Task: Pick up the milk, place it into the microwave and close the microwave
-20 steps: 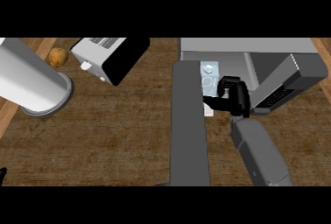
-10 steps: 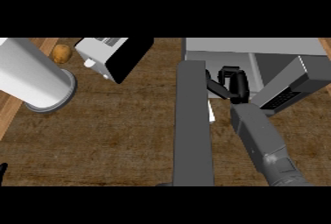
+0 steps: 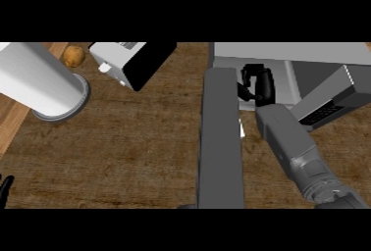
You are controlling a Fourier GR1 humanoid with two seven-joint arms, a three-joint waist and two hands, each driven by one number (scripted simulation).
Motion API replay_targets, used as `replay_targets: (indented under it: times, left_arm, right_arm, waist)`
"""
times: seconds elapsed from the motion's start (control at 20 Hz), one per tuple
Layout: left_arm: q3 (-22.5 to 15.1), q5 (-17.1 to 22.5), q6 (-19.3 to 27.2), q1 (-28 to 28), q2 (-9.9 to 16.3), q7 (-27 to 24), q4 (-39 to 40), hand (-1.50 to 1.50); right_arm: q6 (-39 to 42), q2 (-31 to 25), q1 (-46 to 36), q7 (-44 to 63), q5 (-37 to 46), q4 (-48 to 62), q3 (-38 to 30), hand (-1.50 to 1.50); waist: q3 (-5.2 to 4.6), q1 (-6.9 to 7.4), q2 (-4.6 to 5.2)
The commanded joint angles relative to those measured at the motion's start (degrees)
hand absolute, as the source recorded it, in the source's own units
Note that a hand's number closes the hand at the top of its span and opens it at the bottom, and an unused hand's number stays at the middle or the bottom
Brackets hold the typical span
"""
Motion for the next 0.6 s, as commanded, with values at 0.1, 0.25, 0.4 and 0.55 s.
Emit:
replay_targets:
  times: [0.1, 0.25, 0.4, 0.55]
  left_arm:
    - [-0.03, 0.32, -0.47, -0.83, 0.28, 0.48, 0.02, -1.50]
    - [-0.49, -0.63, -0.98, -1.07, 0.22, -0.30, 1.20, -1.50]
    - [-0.58, -2.25, 0.75, -4.25, 0.07, -0.19, 2.57, -1.50]
    - [-0.58, -1.86, 0.10, -3.75, 0.16, -0.21, 2.81, -1.50]
  right_arm:
    - [-10.33, -1.63, -3.05, -1.28, 4.82, 3.79, 2.52, 1.50]
    - [-15.26, -2.02, -5.27, 2.39, 5.32, 5.67, 2.19, 1.50]
    - [-17.61, -1.25, -6.68, 4.25, 5.02, 6.43, 1.44, 1.50]
    - [-17.49, -2.76, -5.46, 3.19, 4.34, 6.42, 0.35, 1.50]
  waist:
    - [0.04, 1.09, 0.55]
    - [0.02, 1.55, 0.65]
    - [0.02, 0.95, 0.70]
    - [0.10, 1.86, 1.24]
